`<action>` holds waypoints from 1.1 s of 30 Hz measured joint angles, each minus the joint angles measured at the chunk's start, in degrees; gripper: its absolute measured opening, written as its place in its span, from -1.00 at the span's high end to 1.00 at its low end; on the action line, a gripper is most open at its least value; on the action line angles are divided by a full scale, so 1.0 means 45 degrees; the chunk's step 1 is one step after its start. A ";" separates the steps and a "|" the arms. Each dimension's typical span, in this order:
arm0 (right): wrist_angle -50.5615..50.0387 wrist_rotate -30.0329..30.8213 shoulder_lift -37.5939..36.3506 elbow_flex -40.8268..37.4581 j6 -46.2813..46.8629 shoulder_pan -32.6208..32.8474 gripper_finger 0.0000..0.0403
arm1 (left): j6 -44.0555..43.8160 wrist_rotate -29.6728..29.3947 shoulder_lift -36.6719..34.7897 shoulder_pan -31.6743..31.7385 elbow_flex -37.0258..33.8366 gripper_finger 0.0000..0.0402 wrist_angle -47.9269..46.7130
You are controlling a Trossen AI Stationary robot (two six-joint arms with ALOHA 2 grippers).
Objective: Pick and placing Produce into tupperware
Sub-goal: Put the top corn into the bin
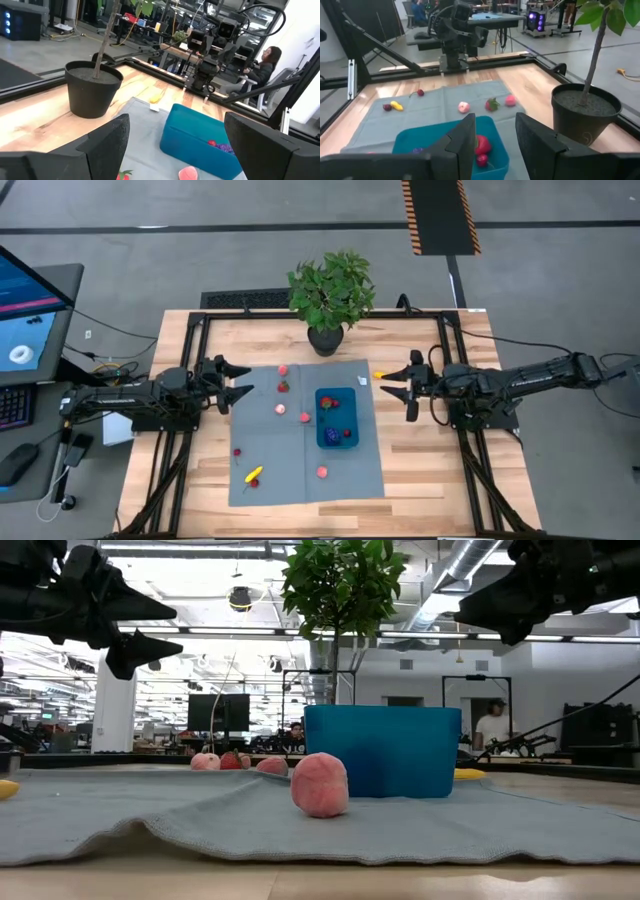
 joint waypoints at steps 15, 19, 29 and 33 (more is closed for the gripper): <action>0.0142 0.0034 0.0001 0.0000 0.0281 -0.0199 0.19 | 0.0338 -0.0635 0.0000 0.0003 0.0000 -0.57 0.0432; 0.0130 0.0033 0.0001 0.0000 0.0430 -0.0199 0.19 | 0.0338 -0.0632 -0.0003 0.0002 0.0000 -0.57 0.0661; 0.0072 0.0034 0.0001 0.0000 0.0471 -0.0199 0.19 | 0.0330 -0.0632 0.0000 0.0002 0.0000 -0.57 0.0823; 0.0029 0.0034 0.0001 0.0000 0.0471 -0.0199 0.20 | 0.0330 -0.0632 0.0000 0.0002 0.0000 -0.57 0.0797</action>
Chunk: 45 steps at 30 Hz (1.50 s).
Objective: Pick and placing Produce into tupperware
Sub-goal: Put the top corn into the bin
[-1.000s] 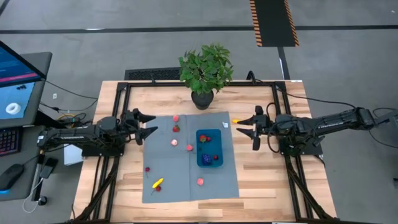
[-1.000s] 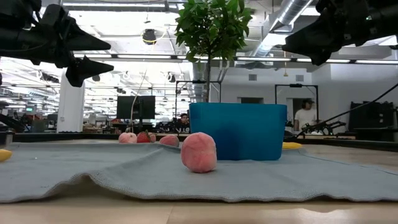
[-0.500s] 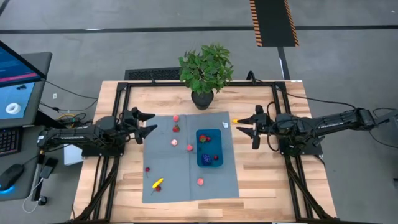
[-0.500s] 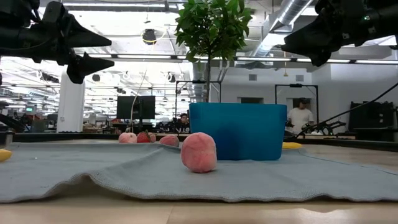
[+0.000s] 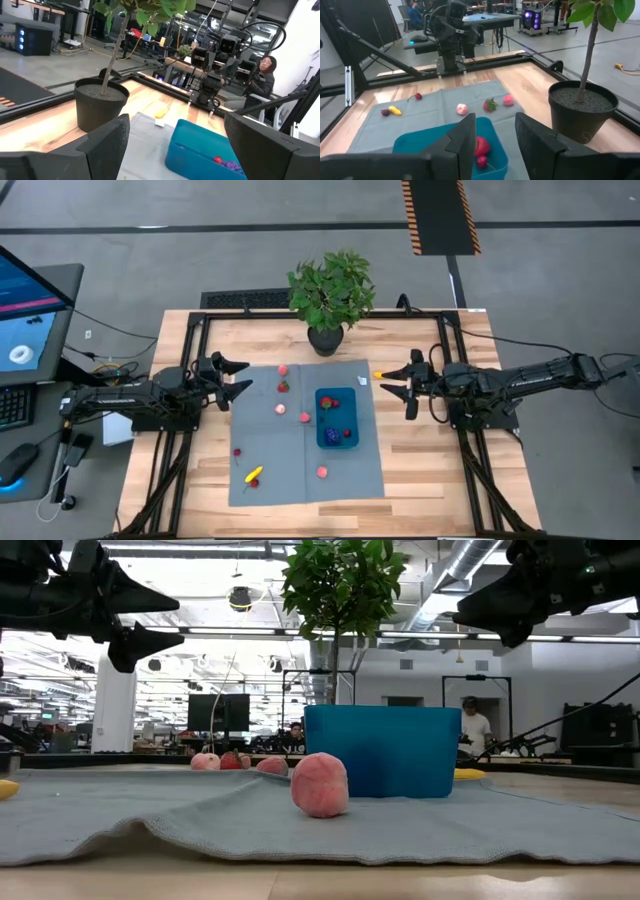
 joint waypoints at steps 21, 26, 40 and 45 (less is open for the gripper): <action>-0.0005 0.0000 0.0000 0.0005 0.0004 0.0000 0.21 | -0.0013 0.0005 0.0000 -0.0001 0.0000 -0.57 -0.0007; -0.0013 -0.0004 0.0151 0.0015 0.0005 0.0005 0.21 | -0.0019 0.0005 0.0000 -0.0002 0.0000 -0.57 -0.0003; 0.0898 0.0253 0.1767 0.0011 0.0353 -0.0350 0.21 | -0.0217 0.0007 -0.0001 0.0001 0.0000 -0.57 -0.0027; -0.0553 -0.0228 0.2103 0.0485 0.0427 -0.0956 0.21 | -0.0264 -0.0214 -0.0004 0.0003 0.0000 -0.57 -0.0030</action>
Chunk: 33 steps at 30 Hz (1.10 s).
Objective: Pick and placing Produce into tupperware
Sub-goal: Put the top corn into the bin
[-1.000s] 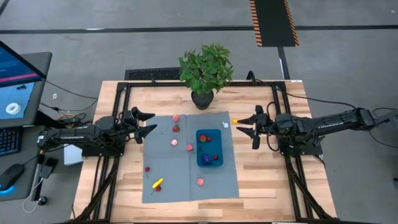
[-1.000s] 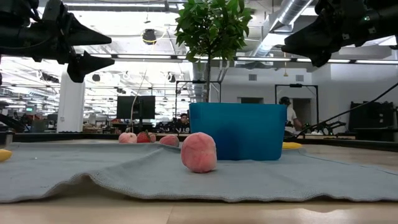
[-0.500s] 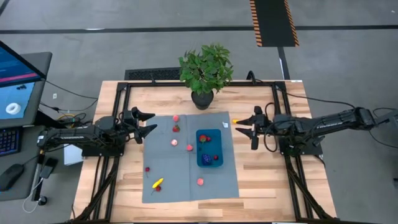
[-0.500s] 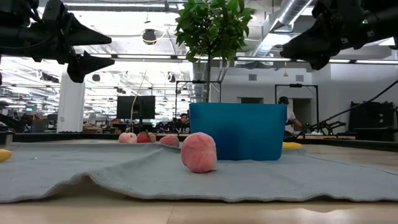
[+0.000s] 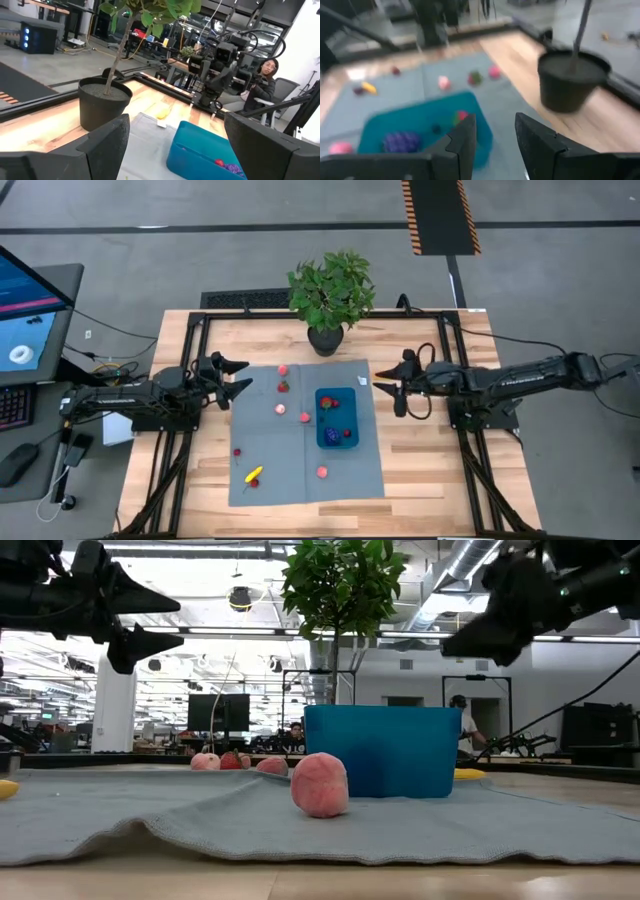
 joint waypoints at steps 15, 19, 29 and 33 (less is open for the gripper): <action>-0.3510 0.0037 0.1816 0.0538 0.0782 -0.2958 0.21 | -0.0025 0.0015 -0.0001 0.0000 0.0000 -0.57 0.0100; -0.4782 -0.0153 0.2717 0.1390 0.0789 -0.3503 0.21 | -0.0027 0.0015 -0.0001 -0.0002 0.0000 -0.57 0.0125; -0.6725 -0.1324 0.5308 0.3509 -0.0707 -0.4490 0.21 | -0.0109 0.0130 -0.0001 0.0000 0.0000 -0.57 0.0139; -0.7672 -0.1547 0.6131 0.3977 -0.1496 -0.4746 0.21 | -0.0144 0.0607 -0.0001 -0.0005 0.0000 -0.57 0.0139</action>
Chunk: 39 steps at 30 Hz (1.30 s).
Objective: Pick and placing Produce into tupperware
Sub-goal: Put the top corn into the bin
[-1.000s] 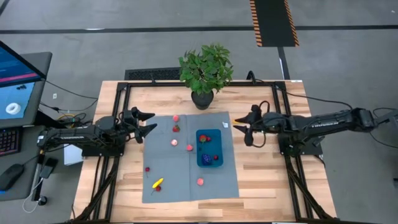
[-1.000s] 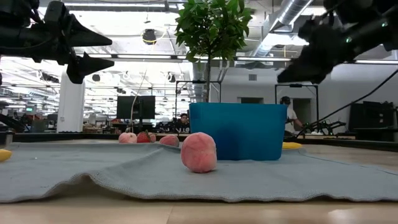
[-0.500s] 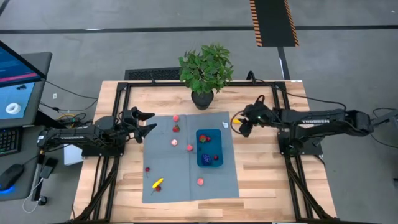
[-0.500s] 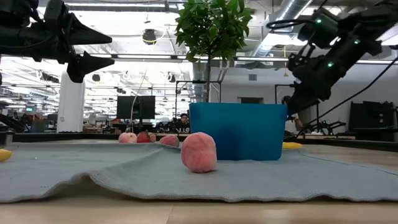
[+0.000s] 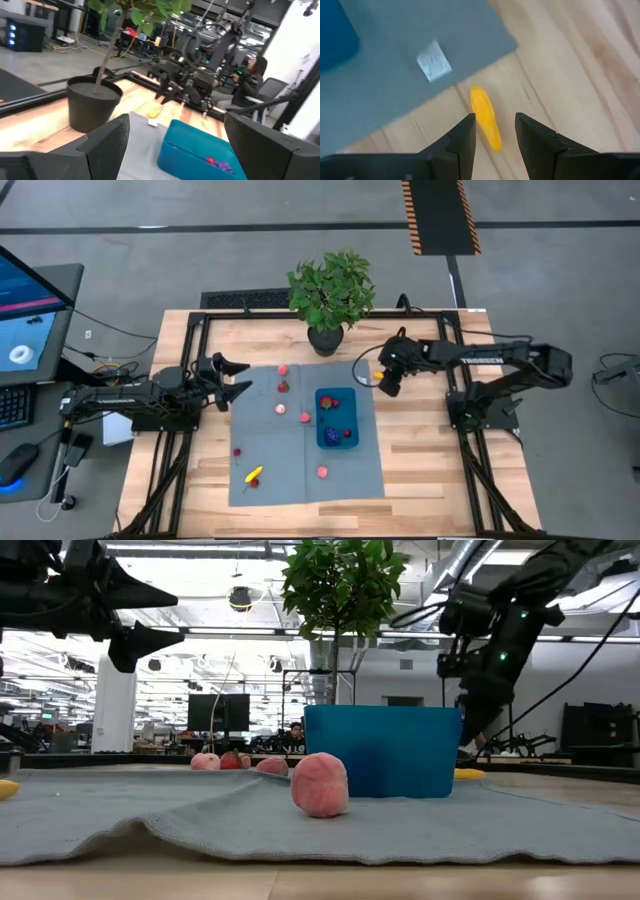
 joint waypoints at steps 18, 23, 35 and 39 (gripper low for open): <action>-0.0633 -0.0559 0.1859 0.0449 -0.1515 -0.0747 0.21 | -0.0019 0.0059 0.0000 0.0000 0.0000 -0.57 0.0102; -0.0385 -0.0634 0.2366 0.0449 -0.1520 -0.0801 0.21 | -0.0029 0.0059 0.0000 0.0000 0.0000 -0.57 0.0102; 0.0090 -0.1285 0.2607 0.0439 -0.1818 -0.0877 0.53 | -0.0194 0.0059 0.0001 0.0000 0.0000 -0.57 0.0102; 0.0085 -0.1544 0.2597 0.0439 -0.1924 -0.0877 0.81 | -0.0197 0.0059 0.0000 0.0000 0.0000 -0.57 0.0102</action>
